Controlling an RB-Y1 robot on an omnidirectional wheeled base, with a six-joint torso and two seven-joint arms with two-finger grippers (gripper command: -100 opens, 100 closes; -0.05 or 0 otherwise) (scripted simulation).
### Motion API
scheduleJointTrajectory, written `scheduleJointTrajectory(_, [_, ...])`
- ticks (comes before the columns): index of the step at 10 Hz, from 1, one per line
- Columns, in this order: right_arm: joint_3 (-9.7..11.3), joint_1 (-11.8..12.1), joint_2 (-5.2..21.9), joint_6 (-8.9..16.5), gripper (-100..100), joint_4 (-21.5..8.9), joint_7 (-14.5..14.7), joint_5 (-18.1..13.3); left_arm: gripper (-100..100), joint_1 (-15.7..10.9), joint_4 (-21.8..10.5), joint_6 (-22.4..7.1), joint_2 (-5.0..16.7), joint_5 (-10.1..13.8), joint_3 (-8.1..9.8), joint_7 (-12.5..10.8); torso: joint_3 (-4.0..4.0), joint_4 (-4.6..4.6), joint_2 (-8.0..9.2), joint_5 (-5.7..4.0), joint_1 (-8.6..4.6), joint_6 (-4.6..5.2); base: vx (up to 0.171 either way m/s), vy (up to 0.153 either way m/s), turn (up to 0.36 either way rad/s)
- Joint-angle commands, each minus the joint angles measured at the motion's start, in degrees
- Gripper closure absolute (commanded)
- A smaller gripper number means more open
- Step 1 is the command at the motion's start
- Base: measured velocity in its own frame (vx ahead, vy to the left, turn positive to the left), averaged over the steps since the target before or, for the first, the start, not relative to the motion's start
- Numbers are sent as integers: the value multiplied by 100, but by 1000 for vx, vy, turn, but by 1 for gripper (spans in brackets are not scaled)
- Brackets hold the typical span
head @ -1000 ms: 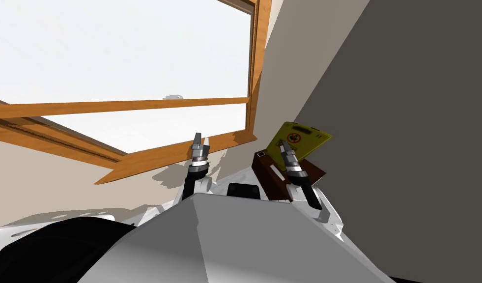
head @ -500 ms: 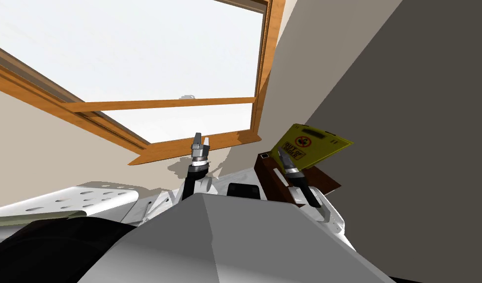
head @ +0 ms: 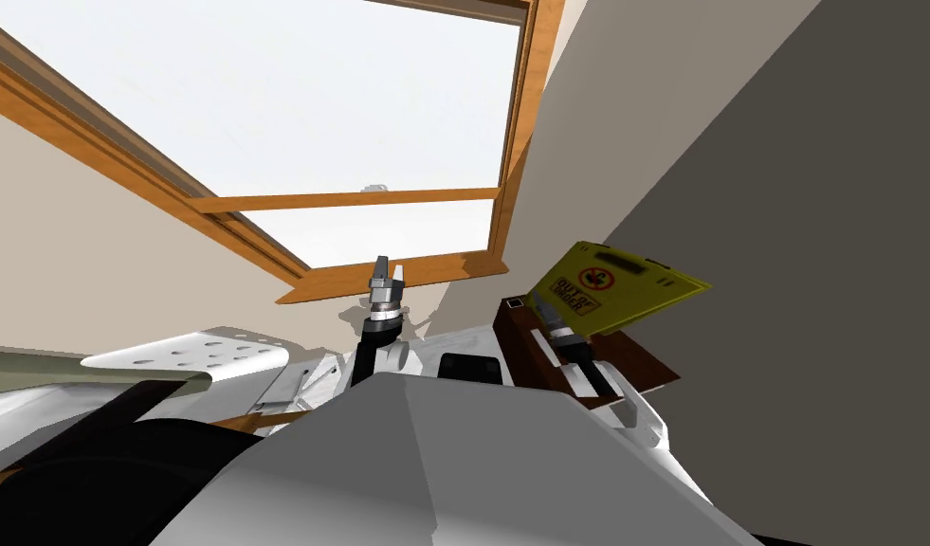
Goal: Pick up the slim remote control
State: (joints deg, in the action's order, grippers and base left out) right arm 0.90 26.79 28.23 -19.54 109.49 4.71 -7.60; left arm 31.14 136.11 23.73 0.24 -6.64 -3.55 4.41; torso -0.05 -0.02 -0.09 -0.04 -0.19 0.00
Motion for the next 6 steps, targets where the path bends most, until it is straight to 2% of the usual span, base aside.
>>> scheduleJointTrajectory(1, [24, -46, 119, 0, -100, -279, -18, -36, 0, 0, 0, 0, 0, 0, 0, 0, 0, 0, 0, 0, 0, 0, -10, -42, 148])
scheduleJointTrajectory(2, [24, -46, 119, 0, -100, -279, -18, -36, 0, 1, 0, 0, 0, 0, 0, 0, 0, 0, 1, -1, 0, 4, -7, -19, -3])
scheduleJointTrajectory(3, [102, -55, 318, 31, -100, -486, -29, -128, 0, 1, 0, 0, 0, 0, 0, 0, 0, 0, 0, 1, 7, 6, -9, -24, 228])
scheduleJointTrajectory(4, [102, -55, 318, 31, -100, -597, -29, -128, 0, 0, 0, 0, 0, 0, 0, 0, 0, 0, 0, 1, 5, 0, -10, -31, 161])
scheduleJointTrajectory(5, [188, -62, 511, 57, -100, -824, -42, -222, 0, 1, 0, 0, 0, 0, 0, 0, 0, 0, 0, 0, 5, 4, -9, -33, 312])
scheduleJointTrajectory(6, [188, -62, 511, 57, -100, -928, -42, -222, 0, 0, 0, 0, 0, 0, 0, 0, 0, 0, -1, 0, 2, 0, -2, -36, 137])
